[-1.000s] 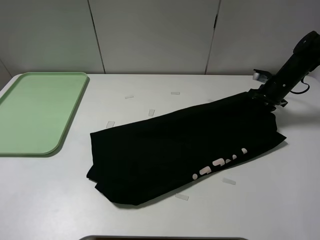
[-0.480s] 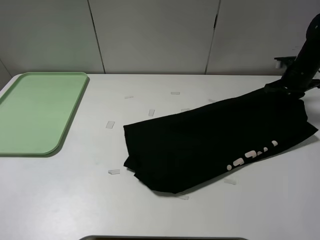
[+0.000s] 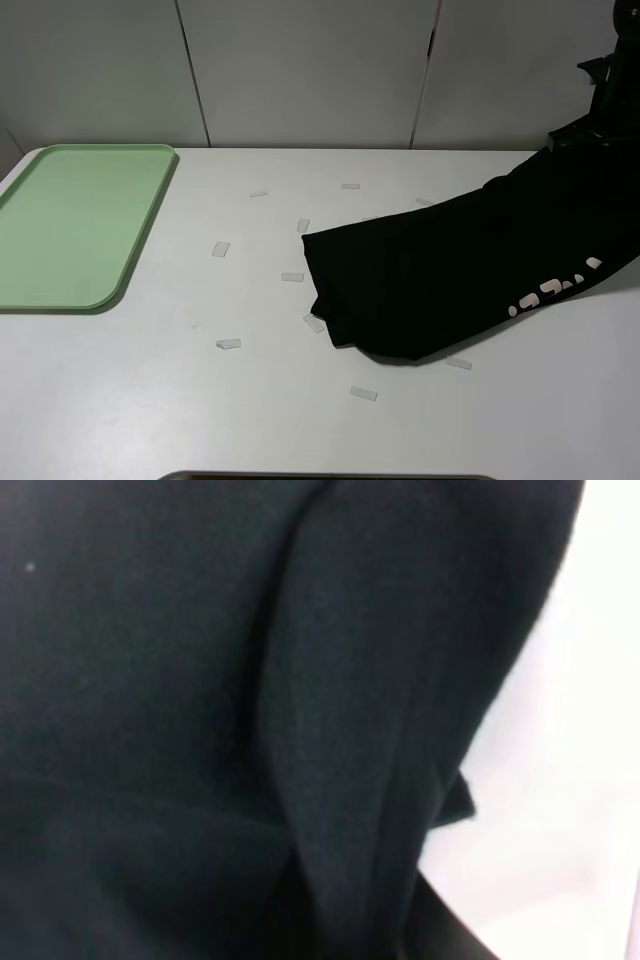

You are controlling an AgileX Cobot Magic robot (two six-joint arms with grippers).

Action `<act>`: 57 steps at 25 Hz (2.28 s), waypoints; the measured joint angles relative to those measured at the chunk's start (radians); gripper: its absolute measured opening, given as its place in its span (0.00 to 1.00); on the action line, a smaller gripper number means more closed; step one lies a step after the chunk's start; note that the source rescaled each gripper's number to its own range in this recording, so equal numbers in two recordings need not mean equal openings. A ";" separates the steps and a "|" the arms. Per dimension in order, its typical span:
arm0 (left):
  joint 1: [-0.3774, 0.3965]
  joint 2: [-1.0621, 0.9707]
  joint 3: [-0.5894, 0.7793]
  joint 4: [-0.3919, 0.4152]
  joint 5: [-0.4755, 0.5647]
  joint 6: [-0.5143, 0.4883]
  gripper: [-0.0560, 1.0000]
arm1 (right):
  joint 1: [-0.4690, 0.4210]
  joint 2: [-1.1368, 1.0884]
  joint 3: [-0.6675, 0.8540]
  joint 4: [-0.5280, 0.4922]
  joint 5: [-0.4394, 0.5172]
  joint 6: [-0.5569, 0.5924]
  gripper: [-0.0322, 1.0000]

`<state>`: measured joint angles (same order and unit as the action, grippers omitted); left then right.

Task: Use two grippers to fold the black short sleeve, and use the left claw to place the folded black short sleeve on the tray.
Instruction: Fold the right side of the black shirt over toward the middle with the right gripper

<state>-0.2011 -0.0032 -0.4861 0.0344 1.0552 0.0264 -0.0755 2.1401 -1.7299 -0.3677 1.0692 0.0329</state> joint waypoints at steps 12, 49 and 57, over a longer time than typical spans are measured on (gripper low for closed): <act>0.000 0.000 0.000 0.000 0.000 0.000 0.88 | 0.201 -0.009 0.004 -0.027 0.137 0.128 0.08; 0.000 0.000 0.000 0.127 -0.002 0.000 0.88 | 0.345 -0.010 0.089 0.627 0.146 -0.047 1.00; 0.000 0.000 0.000 0.128 -0.002 0.000 0.88 | 0.370 -0.010 -0.046 0.623 0.146 -0.306 1.00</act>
<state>-0.2011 -0.0032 -0.4861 0.1627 1.0535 0.0264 0.2949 2.1305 -1.7759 0.2557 1.2154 -0.2730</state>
